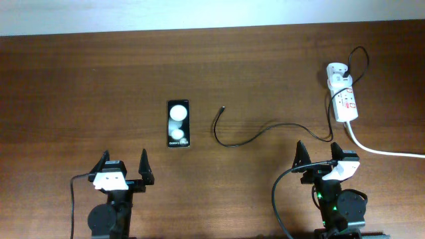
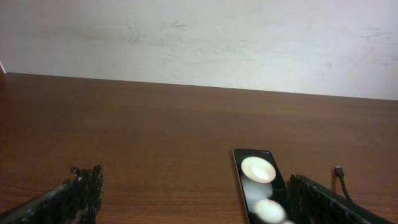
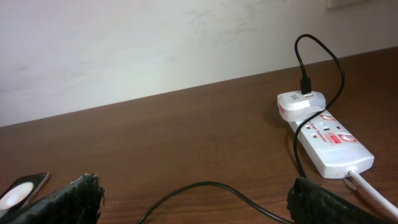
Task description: Plug charger to phone and switch on socket
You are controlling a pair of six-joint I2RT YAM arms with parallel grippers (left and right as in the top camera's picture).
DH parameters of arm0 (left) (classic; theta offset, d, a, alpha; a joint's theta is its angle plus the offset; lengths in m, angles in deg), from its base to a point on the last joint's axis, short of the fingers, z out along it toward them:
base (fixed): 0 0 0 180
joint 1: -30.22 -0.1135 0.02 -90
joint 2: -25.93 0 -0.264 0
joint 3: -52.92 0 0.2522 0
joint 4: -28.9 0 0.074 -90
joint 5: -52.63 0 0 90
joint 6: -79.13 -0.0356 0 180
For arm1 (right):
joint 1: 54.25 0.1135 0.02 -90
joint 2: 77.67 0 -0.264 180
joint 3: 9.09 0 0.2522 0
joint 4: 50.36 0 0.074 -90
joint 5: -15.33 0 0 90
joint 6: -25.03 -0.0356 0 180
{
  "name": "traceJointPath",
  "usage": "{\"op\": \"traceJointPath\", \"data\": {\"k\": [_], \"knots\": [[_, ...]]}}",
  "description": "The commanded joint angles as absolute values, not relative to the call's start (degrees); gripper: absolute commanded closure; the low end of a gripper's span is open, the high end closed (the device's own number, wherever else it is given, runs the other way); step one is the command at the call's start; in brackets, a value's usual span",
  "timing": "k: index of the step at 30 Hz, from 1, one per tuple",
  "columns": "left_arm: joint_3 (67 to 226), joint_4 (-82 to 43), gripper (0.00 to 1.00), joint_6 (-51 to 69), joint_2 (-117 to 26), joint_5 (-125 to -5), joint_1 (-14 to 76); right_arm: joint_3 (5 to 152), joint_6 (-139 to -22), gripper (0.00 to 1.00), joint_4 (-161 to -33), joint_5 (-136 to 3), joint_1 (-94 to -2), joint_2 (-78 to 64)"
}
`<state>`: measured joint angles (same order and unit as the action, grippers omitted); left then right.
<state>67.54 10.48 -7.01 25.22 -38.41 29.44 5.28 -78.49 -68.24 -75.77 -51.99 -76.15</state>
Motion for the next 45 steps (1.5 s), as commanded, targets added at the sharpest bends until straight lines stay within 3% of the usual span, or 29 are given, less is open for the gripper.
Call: {"op": "traceJointPath", "data": {"k": [1,38,45], "knots": [[67.17,10.39,0.01,-7.93,25.59,-37.97,29.31,4.99,-78.77,0.01,-68.5,-77.06,-51.64,-76.02],[68.57,13.78,0.01,-7.93,25.4,-42.19,29.31,4.99,-78.77,0.01,-68.52,-77.06,-51.64,-76.02],[83.67,9.82,0.01,-7.97,8.98,-47.5,29.31,4.99,-78.77,0.01,-68.52,-77.06,-51.64,-76.02]]}}
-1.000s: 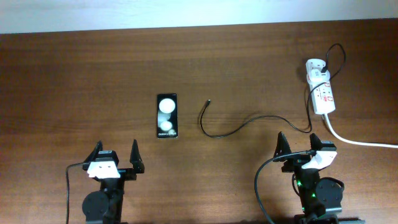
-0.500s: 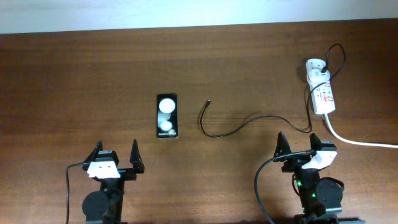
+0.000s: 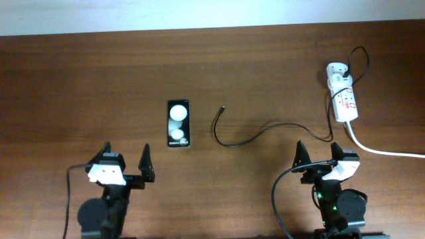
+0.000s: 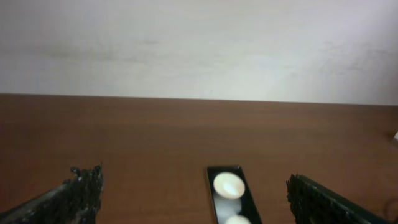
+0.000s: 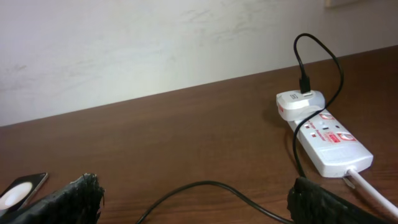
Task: Plug charger to phone and switch on socket
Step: 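Reach the left gripper forward over the black phone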
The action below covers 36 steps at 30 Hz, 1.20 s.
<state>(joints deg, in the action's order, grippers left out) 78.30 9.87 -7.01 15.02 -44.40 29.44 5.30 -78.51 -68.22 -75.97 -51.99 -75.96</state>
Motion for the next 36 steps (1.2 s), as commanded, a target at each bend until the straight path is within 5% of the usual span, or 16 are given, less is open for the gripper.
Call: {"op": "traceJointPath", "data": {"k": [1,19,36], "knots": [[87.26,9.17,0.01,-7.97,3.69,-48.4,29.31,4.99,-78.77,0.01,-68.52,-77.08,-51.64,-76.02],[164.0,-45.26,0.01,-11.8,-76.78,-45.27,40.94,4.99,-78.77,0.02,-68.52,-77.06,-51.64,-76.02],[164.22,-44.27,0.01,0.49,-97.88,-39.46,45.42,4.99,-78.77,0.01,-68.52,-77.06,-51.64,-76.02]]}}
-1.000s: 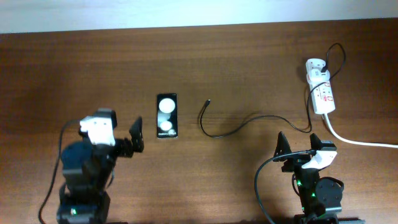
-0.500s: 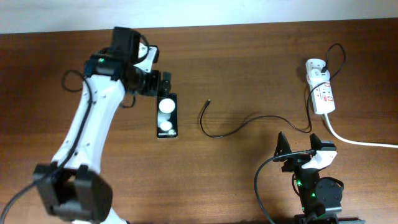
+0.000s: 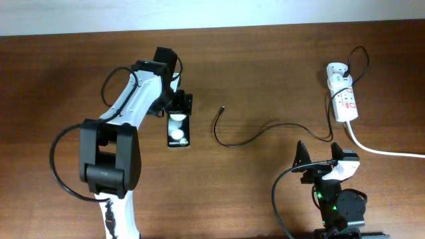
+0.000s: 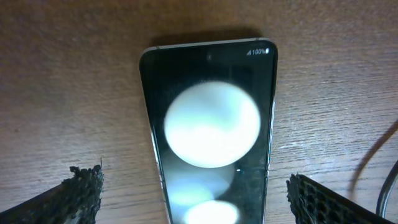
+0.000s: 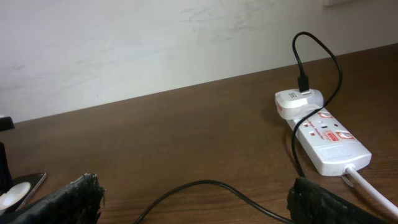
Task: Plug charger to phone and switch on socket
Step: 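Reach the left gripper forward over the black phone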
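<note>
The black phone (image 3: 178,133) lies screen up on the brown table, reflecting lamp glare. My left gripper (image 3: 176,110) hangs open over its far end, one finger on each side of the phone (image 4: 208,124); left fingers (image 4: 81,196) do not touch it. The black charger cable (image 3: 246,139) snakes across the table, its free plug (image 3: 222,107) right of the phone. It runs to a white adapter (image 5: 300,102) on the white power strip (image 3: 345,103). My right gripper (image 3: 317,156) rests open at the near right edge, empty.
A thick white cord (image 3: 385,151) leaves the power strip toward the right edge. My left arm (image 3: 129,106) stretches diagonally over the table's left half. A pale wall (image 5: 155,43) rises behind the far table edge.
My left arm has gone from its rest spot at the near edge out to the phone, and its open gripper now points down over the phone's far end. The right arm is unchanged.
Both grippers were first open at the near table edge, phone and cable lying untouched. Then the left gripper had turned slightly toward the phone, still at the edge. Now it hangs open directly over the phone; phone, cable and power strip have not moved.
</note>
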You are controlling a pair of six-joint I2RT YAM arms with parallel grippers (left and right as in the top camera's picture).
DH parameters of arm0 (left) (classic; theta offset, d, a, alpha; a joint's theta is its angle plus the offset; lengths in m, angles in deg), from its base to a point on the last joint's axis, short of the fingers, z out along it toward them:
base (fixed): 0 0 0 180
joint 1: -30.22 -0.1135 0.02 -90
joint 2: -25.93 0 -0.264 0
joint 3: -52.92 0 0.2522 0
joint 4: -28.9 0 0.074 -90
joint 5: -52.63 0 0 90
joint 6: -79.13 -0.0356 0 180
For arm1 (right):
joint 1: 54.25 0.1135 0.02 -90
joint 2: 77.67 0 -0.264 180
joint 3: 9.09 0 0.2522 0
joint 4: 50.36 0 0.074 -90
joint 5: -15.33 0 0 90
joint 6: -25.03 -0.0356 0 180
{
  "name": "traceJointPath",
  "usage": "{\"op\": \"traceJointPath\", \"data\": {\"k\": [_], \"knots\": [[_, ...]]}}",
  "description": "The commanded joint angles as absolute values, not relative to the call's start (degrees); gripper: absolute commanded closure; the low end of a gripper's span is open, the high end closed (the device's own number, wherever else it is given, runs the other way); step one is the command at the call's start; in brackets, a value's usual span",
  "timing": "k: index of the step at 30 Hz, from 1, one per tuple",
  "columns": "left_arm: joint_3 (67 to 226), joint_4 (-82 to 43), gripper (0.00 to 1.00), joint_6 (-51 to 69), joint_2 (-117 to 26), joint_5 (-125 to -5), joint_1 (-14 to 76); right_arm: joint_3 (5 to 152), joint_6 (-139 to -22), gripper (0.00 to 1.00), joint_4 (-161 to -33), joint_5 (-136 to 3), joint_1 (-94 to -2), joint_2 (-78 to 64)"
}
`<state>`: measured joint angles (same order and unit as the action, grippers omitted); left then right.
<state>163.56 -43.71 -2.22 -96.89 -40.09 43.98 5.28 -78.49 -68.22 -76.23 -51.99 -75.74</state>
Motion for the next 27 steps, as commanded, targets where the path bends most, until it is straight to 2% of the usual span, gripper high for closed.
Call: {"op": "traceJointPath", "data": {"k": [1,6,11,27], "knots": [[164.22,-44.43,0.01,0.46,-98.05,-39.46,46.06,4.99,-78.77,0.01,-68.52,-77.08,-51.64,-76.02],[164.22,-46.31,0.01,4.97,-100.43,-39.31,46.47,4.99,-78.77,0.01,-68.52,-77.06,-51.64,-76.02],[163.95,-46.68,0.01,4.94,-100.61,-36.47,46.47,4.99,-78.77,0.01,-68.52,-77.08,-51.64,-76.02],[158.05,-41.65,0.0,5.42,-100.72,-38.0,47.8,4.99,-78.77,0.01,-68.52,-77.06,-51.64,-76.02]]}}
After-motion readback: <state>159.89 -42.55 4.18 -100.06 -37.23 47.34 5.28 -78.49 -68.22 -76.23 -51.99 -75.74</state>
